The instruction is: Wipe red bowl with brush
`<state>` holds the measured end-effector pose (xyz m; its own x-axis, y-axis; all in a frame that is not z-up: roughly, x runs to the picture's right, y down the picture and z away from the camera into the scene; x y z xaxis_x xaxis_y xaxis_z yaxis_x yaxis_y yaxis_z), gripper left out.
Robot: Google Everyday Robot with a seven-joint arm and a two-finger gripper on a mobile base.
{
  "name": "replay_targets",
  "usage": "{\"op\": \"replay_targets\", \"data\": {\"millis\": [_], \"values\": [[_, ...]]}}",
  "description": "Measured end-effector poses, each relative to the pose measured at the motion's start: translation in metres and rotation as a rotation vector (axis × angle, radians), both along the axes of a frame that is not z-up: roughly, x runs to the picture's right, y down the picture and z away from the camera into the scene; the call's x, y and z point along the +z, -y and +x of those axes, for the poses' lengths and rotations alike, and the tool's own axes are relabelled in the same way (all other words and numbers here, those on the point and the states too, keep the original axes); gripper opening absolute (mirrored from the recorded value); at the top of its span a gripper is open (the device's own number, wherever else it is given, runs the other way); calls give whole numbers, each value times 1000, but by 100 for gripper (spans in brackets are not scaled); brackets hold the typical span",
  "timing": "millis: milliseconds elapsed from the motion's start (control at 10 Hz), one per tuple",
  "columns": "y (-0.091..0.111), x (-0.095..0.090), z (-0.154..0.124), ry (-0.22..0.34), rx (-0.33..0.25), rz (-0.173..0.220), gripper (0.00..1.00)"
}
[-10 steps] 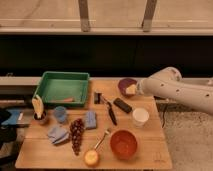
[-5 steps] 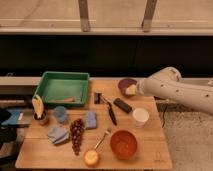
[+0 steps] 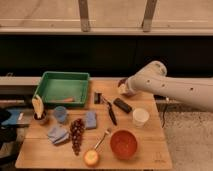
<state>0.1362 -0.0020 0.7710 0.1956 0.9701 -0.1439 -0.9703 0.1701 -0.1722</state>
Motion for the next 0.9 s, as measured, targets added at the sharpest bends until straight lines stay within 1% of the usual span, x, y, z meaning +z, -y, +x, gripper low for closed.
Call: {"op": "replay_targets", "data": {"millis": [100,300,400,500,700,900], "values": [[2,3,-10,5,-34,-10,70],[-6,16,-31,20,-102,-67,70],[-8,19,-32,19,-128,-80,70],[-11,20,-34,21,-143,-92,70],[-11,20,-32,19,-140,-93,70],[-14,24,-35,28,-156,-103,70]]}}
